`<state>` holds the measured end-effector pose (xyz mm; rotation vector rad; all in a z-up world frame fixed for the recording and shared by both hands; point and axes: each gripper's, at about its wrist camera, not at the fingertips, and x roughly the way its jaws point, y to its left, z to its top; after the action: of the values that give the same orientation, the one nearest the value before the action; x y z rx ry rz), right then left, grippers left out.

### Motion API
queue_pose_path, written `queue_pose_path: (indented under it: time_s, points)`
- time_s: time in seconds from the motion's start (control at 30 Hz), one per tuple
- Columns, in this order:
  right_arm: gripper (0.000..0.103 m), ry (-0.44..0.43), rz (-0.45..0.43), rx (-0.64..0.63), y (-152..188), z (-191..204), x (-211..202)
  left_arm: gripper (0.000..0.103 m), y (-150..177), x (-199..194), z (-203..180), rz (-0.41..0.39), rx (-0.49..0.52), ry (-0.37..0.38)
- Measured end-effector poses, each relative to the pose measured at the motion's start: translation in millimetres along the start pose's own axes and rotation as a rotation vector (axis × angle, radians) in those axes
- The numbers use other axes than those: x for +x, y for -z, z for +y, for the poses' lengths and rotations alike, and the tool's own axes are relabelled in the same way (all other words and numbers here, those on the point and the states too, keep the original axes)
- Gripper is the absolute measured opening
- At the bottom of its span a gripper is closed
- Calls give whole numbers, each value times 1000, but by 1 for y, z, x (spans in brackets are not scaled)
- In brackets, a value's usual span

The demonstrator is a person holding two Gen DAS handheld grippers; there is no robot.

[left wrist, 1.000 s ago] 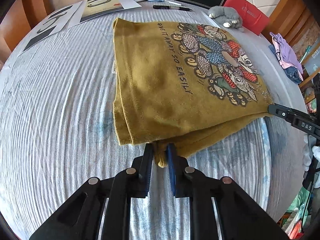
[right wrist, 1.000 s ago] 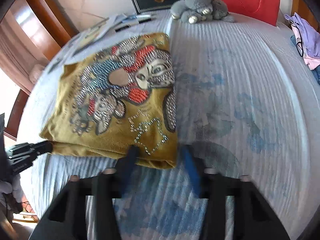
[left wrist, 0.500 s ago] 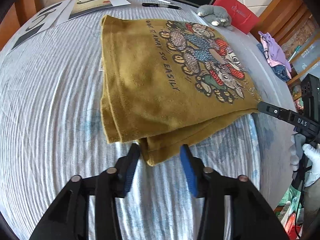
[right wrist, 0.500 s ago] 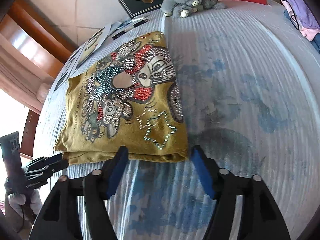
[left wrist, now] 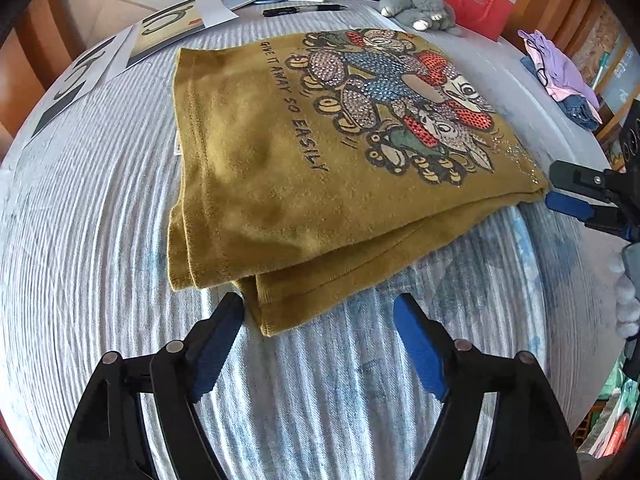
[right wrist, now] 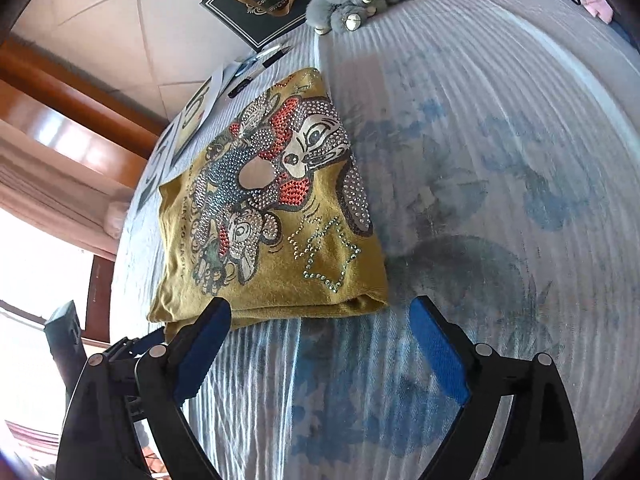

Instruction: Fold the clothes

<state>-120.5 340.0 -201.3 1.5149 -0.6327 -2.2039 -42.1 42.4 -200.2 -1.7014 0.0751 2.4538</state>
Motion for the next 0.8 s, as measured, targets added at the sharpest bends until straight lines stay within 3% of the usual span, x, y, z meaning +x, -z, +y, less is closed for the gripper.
queue_pose_path:
  time_s: [0.1, 0.17, 0.2, 0.27, 0.33, 0.47, 0.8]
  points:
    - [84, -37, 84, -22, -11, -5, 1, 52, -3, -2, 6, 1, -68, -28]
    - [65, -19, 126, -31, -17, -9, 0, 45, -7, -12, 19, -18, -141, -22]
    - [64, -11, 97, -59, -20, -5, -6, 41, -11, -20, 24, -46, -148, -47]
    - [64, 6, 38, -117, -26, 2, -20, 41, -20, -35, 35, -103, -161, -96]
    - [64, 14, -14, -170, -34, 10, -30, 41, -38, -35, 49, -121, -183, -89]
    - [64, 54, -15, -145, -55, 11, -12, 41, -78, 2, 63, -90, -227, -79]
    - [57, 166, -6, -184, -65, 11, 29, 43, -81, 25, 69, -91, -258, -59]
